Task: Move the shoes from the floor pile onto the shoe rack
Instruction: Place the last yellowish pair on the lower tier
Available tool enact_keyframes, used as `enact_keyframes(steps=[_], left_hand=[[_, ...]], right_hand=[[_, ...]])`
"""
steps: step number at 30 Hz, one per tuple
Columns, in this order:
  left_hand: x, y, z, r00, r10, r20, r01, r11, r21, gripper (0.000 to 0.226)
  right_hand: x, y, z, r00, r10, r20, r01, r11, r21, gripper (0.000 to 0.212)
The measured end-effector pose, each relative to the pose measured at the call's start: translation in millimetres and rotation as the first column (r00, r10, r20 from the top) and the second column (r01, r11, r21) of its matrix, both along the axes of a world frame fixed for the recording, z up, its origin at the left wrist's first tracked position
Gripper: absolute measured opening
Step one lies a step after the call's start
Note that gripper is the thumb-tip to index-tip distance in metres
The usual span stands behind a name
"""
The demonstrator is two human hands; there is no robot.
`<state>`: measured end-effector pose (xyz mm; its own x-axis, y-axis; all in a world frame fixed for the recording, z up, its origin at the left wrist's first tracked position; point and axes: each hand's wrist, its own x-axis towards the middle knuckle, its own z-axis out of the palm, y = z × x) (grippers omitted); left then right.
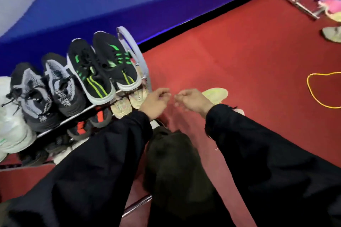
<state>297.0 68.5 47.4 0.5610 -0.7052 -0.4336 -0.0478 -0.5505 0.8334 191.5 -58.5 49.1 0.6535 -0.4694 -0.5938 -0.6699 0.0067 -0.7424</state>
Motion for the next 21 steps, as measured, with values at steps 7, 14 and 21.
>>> enact_keyframes(steps=[7, 14, 21], left_hand=[[-34, -37, -58, 0.991, -0.070, -0.115, 0.080, 0.994, 0.077, 0.017], [-18, -31, -93, 0.974, -0.060, -0.217, 0.101, 0.978, 0.183, 0.016], [-9, -28, -122, 0.952, -0.010, -0.306, 0.078, 0.974, 0.211, 0.022]], right_hand=[[-84, -21, -119, 0.943, -0.255, -0.213, 0.281, 0.954, 0.103, 0.026], [-144, -40, -223, 0.655, -0.685, -0.320, 0.724, 0.690, 0.006, 0.021], [-164, -50, -302, 0.336, -0.860, -0.383, 0.942, 0.311, 0.127, 0.031]])
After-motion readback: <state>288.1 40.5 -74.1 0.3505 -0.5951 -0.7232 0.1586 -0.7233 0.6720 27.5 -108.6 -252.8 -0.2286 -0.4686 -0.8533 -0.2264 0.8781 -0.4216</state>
